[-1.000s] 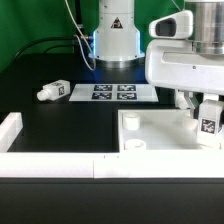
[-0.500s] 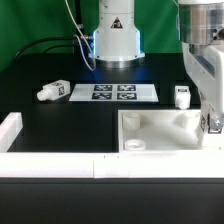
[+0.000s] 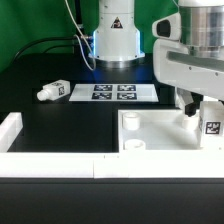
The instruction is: Assemble one leg
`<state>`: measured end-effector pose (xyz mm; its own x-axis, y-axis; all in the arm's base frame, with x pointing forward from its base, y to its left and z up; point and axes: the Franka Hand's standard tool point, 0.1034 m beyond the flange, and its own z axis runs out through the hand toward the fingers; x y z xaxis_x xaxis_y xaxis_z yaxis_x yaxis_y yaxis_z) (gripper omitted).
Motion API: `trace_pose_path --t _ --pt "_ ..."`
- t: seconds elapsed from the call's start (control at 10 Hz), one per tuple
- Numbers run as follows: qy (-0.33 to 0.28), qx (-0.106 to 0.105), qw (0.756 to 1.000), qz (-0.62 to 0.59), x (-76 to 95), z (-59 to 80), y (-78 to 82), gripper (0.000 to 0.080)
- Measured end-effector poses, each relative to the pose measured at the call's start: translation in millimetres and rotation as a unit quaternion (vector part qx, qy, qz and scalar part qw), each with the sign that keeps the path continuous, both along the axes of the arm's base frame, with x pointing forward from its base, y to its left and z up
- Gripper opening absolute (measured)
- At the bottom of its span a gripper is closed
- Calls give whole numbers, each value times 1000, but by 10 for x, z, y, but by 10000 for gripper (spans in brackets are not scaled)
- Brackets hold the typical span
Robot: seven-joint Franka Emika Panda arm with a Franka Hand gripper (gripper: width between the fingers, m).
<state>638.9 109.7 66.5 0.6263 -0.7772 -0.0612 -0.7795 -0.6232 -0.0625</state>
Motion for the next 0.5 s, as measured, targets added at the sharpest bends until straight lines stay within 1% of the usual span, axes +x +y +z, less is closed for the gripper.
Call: trace_pose_path --t 0.2,0.3,0.4,0.5 --pt "-7 -2 998 59 11 4 -15 646" --pt "-13 -8 991 130 15 7 -24 646" --pt "-24 -21 971 236 33 20 -7 648" --pt "-30 -20 960 279 38 29 38 648"
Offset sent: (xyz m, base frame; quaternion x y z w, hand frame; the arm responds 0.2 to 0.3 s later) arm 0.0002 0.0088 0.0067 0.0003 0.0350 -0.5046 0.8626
